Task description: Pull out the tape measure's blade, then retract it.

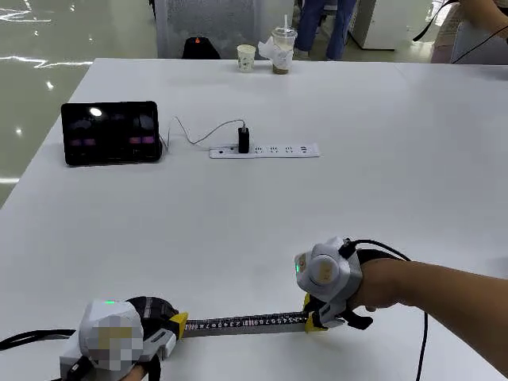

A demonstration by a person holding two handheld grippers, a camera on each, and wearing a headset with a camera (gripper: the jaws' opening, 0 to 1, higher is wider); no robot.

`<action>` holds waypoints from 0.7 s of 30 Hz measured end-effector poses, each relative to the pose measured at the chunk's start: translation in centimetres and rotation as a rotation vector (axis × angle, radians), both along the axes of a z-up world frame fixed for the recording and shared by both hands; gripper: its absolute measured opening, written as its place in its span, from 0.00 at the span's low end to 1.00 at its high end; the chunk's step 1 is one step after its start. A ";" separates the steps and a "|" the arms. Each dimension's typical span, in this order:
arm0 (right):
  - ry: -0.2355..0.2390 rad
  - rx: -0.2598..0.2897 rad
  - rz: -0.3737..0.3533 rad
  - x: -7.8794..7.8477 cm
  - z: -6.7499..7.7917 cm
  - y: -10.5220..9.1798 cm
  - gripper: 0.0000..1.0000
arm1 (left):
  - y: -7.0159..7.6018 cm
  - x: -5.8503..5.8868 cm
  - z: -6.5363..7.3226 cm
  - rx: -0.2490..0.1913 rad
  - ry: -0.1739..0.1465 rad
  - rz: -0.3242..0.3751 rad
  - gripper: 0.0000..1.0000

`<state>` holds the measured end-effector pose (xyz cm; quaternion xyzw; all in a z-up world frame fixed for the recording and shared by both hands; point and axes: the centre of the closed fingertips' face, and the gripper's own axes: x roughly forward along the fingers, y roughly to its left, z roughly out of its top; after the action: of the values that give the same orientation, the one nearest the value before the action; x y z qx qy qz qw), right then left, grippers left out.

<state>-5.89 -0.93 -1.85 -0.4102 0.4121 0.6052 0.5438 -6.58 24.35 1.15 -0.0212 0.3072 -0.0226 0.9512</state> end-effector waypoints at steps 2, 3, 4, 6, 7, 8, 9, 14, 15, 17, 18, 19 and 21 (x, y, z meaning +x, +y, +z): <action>0.006 0.002 -0.012 0.0 0.0 0.1 0.11 | 0.0 0.0 0.0 0.000 -0.001 0.000 0.64; 0.008 0.002 -0.015 0.0 0.0 0.1 0.11 | 0.0 0.1 0.0 0.001 -0.001 0.001 0.64; 0.007 0.000 -0.014 0.0 0.0 0.2 0.11 | 0.0 0.1 0.0 0.001 -0.002 0.001 0.64; 0.004 -0.003 -0.008 -0.1 0.0 0.2 0.11 | 0.0 0.0 0.0 0.001 -0.002 0.000 0.64; 0.003 -0.004 -0.005 -0.1 0.0 0.3 0.11 | 0.0 0.0 0.0 0.000 0.000 0.000 0.64; 0.002 -0.004 -0.005 -0.1 0.0 0.3 0.11 | 0.0 0.0 0.0 0.001 0.000 0.000 0.64; 0.004 -0.004 -0.008 -0.1 0.0 0.3 0.11 | 0.0 0.0 -0.1 0.001 0.000 0.000 0.64; 0.003 -0.001 -0.017 -0.1 0.0 0.5 0.11 | 0.0 0.1 -0.1 0.001 -0.002 0.000 0.64; 0.001 -0.001 -0.016 -0.1 0.0 0.5 0.11 | 0.0 0.0 -0.1 0.001 -0.001 0.000 0.64; 0.002 -0.005 -0.020 -0.1 0.1 0.6 0.11 | 0.0 0.0 -0.1 0.001 0.001 -0.002 0.64; 0.002 -0.006 -0.020 -0.1 0.0 0.6 0.11 | 0.0 0.0 -0.1 0.001 0.002 -0.002 0.64; 0.003 -0.008 -0.020 -0.1 0.0 0.6 0.11 | 0.0 0.0 -0.1 0.000 0.001 -0.002 0.64; 0.002 -0.012 -0.020 -0.1 0.0 0.6 0.11 | 0.0 0.1 -0.1 0.001 -0.001 -0.001 0.64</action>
<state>-5.99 -0.28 -1.81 -0.4087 0.4204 0.5976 0.5470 -6.50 24.32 1.06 -0.0205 0.3067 -0.0232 0.9513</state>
